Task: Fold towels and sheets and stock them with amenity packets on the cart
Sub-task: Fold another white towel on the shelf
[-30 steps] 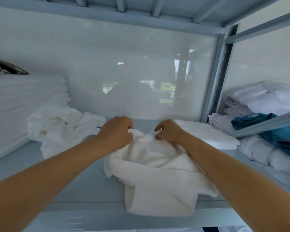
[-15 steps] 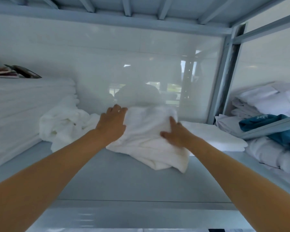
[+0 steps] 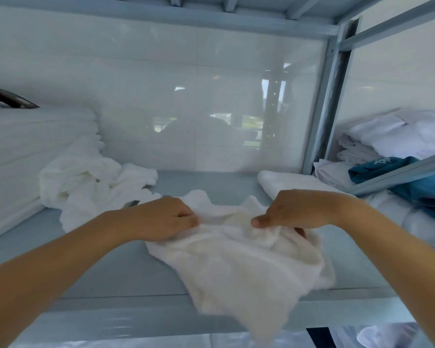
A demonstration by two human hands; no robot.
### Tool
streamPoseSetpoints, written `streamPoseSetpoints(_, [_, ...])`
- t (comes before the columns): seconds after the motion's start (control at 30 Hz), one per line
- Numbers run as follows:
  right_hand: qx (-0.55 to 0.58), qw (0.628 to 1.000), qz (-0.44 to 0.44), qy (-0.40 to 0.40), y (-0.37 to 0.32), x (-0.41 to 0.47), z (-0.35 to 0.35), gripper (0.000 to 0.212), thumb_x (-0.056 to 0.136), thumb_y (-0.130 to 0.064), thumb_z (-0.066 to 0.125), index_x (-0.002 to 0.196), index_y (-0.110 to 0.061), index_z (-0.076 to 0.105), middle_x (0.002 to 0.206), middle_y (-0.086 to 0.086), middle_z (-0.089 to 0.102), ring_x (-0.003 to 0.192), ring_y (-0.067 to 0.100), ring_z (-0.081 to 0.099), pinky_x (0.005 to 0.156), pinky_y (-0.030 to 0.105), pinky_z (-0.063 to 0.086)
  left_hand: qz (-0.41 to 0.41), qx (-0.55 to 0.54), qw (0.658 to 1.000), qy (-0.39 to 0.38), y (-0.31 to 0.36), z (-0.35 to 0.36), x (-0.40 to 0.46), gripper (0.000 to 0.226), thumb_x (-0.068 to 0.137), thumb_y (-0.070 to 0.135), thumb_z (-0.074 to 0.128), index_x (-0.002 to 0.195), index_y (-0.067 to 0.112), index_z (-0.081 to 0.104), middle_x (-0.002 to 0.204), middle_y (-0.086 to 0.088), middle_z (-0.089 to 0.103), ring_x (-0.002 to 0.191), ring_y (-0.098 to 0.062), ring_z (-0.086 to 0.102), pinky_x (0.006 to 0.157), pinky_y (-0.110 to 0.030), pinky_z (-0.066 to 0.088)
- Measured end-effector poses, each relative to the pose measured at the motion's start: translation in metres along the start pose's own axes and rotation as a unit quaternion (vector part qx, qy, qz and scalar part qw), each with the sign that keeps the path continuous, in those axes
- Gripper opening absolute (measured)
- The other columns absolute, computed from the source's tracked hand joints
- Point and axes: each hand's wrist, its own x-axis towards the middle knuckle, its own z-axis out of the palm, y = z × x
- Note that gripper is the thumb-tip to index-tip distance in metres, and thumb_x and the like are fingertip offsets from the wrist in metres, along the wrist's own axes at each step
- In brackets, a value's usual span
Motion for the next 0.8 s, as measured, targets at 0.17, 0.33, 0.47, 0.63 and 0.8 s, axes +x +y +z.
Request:
streamPoseSetpoints(0.17, [0.038, 0.999, -0.01, 0.009, 0.0, -0.027, -0.015, 0.044, 0.09, -0.068, 0.055, 0.093, -0.028, 0.073, 0.076, -0.004, 0.077, 0.046, 0.014, 0.064, 0.078, 0.031, 0.054, -0.016, -0.017, 1.0, -0.004, 0.013, -0.002, -0.015, 0.052, 0.097, 0.059, 0.053, 0.078, 0.011, 0.062, 0.074, -0.006, 0.063, 0.06, -0.007, 0.05, 0.062, -0.024, 0.041])
streamPoseSetpoints(0.33, [0.014, 0.997, 0.075, 0.034, 0.005, 0.008, 0.015, 0.033, 0.092, -0.042, 0.065, 0.109, -0.015, 0.066, 0.095, 0.01, 0.075, 0.063, 0.022, 0.069, 0.054, 0.03, 0.057, -0.115, 0.114, 0.987, 0.01, -0.002, 0.006, -0.019, 0.024, 0.092, 0.056, 0.053, 0.112, 0.043, 0.057, 0.104, 0.018, 0.056, 0.092, -0.006, 0.057, 0.082, -0.03, 0.047])
streamPoseSetpoints(0.47, [0.018, 0.997, 0.055, 0.043, 0.013, 0.025, 0.044, 0.021, 0.086, -0.013, 0.059, 0.103, -0.023, 0.067, 0.095, -0.006, 0.063, 0.085, 0.019, 0.068, 0.061, 0.026, 0.05, -0.114, 0.156, 0.981, -0.009, -0.02, 0.021, -0.015, 0.017, 0.093, 0.046, 0.046, 0.093, 0.034, 0.057, 0.09, 0.012, 0.058, 0.077, -0.007, 0.056, 0.072, -0.03, 0.047])
streamPoseSetpoints(0.63, [-0.008, 0.985, 0.033, 0.166, 0.021, 0.03, 0.034, 0.02, 0.083, -0.007, 0.063, 0.08, -0.025, 0.07, 0.082, -0.01, 0.063, 0.074, 0.01, 0.06, 0.055, 0.012, 0.037, -0.134, 0.08, 0.979, 0.129, -0.033, 0.013, -0.015, 0.018, 0.091, 0.036, 0.068, 0.074, 0.031, 0.067, 0.081, 0.008, 0.067, 0.08, -0.016, 0.065, 0.061, -0.026, 0.043])
streamPoseSetpoints(0.8, [0.013, 0.899, 0.029, 0.437, 0.027, 0.055, -0.018, 0.02, 0.089, -0.005, 0.052, 0.092, -0.019, 0.066, 0.092, 0.003, 0.064, 0.083, 0.026, 0.06, 0.07, 0.027, 0.04, -0.072, 0.049, 0.941, 0.326, -0.028, -0.008, -0.004, 0.015, 0.095, 0.016, 0.062, 0.096, 0.021, 0.076, 0.096, -0.003, 0.071, 0.09, -0.029, 0.066, 0.075, -0.036, 0.05])
